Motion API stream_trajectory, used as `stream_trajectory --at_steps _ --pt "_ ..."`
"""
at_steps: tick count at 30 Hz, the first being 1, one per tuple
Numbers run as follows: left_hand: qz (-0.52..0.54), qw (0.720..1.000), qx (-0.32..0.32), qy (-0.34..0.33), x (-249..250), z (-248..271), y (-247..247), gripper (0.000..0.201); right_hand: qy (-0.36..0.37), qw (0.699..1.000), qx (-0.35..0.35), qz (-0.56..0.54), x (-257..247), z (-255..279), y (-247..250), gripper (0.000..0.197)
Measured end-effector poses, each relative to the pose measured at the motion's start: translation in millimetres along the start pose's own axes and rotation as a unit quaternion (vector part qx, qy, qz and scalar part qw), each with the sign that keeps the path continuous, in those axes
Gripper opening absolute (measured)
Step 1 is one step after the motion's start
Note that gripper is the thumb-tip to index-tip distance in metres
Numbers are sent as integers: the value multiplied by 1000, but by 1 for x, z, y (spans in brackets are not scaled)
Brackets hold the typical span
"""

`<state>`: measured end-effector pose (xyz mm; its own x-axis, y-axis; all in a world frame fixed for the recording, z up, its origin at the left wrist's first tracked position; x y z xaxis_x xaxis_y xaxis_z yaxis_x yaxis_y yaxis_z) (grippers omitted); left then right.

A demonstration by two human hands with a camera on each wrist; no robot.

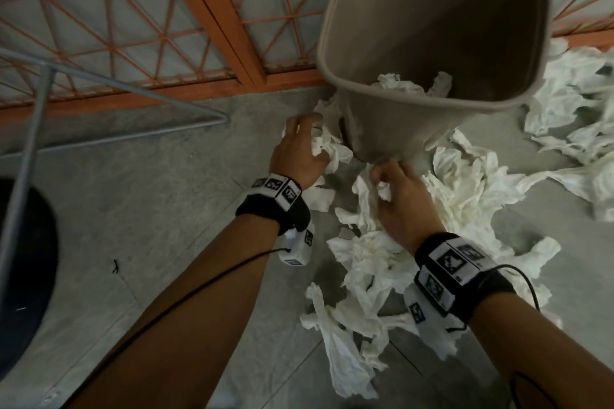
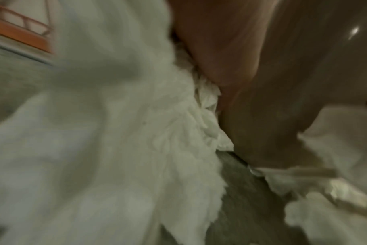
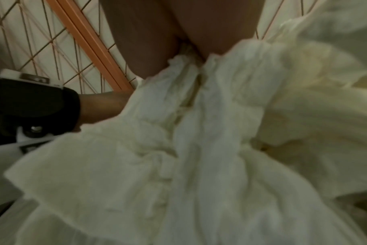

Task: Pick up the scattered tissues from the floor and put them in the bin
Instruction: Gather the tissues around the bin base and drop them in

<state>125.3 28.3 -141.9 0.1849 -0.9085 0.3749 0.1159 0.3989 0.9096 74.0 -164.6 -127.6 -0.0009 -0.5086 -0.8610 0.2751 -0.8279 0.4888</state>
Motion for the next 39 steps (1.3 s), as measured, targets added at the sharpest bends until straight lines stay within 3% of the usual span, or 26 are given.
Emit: stream_trajectory --at_steps 3,6,9,12,15,19,22,25,27,30,33,36,39 --pt "-20 998 -53 14 7 -8 -21 66 -4 1000 -6 -22 0 4 5 24" --pt "-51 997 -55 20 5 -6 -36 42 -40 999 -3 -13 0 6 10 18" --pt "-47 999 -22 15 3 5 -38 23 -65 998 -17 16 2 7 14 21" --pt "5 1000 15 3 1 27 -30 23 -63 997 -26 40 3 3 11 6" --pt "28 998 47 -13 0 56 -14 24 -35 997 -55 45 3 -2 2 20" --pt "107 990 86 34 -11 95 8 17 -42 987 -118 103 9 -3 -6 28" --pt "169 977 115 68 -17 125 24 23 -39 991 -97 88 1 -1 0 27" --pt "178 976 117 53 -7 153 32 14 -66 995 -74 24 -10 3 7 20" --pt "147 985 77 53 -1 167 27 18 -84 992 -88 17 -15 4 12 27" --pt "54 995 -75 46 0 189 2 56 -70 990 -119 14 -22 4 15 16" --pt "-66 974 -210 46 -3 213 -31 86 -19 993 -117 9 -27 5 13 20" --pt "-126 958 -254 43 -12 224 -57 84 11 989 -141 33 -24 9 5 26" --pt "-138 956 -258 31 -25 220 -66 58 -22 975 -210 62 -13 19 -6 28"
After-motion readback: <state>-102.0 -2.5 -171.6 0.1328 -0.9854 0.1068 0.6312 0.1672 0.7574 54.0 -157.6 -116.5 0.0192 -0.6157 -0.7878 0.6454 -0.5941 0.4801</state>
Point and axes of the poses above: each hand's wrist, its own z-axis away from the middle knuckle, its own y-axis out of the back of the hand, x = y × z, the point moved 3 cm from there along -z, towards the middle knuckle, and after that the axes turned 13 degrees about -z, right-handed, at the moved point
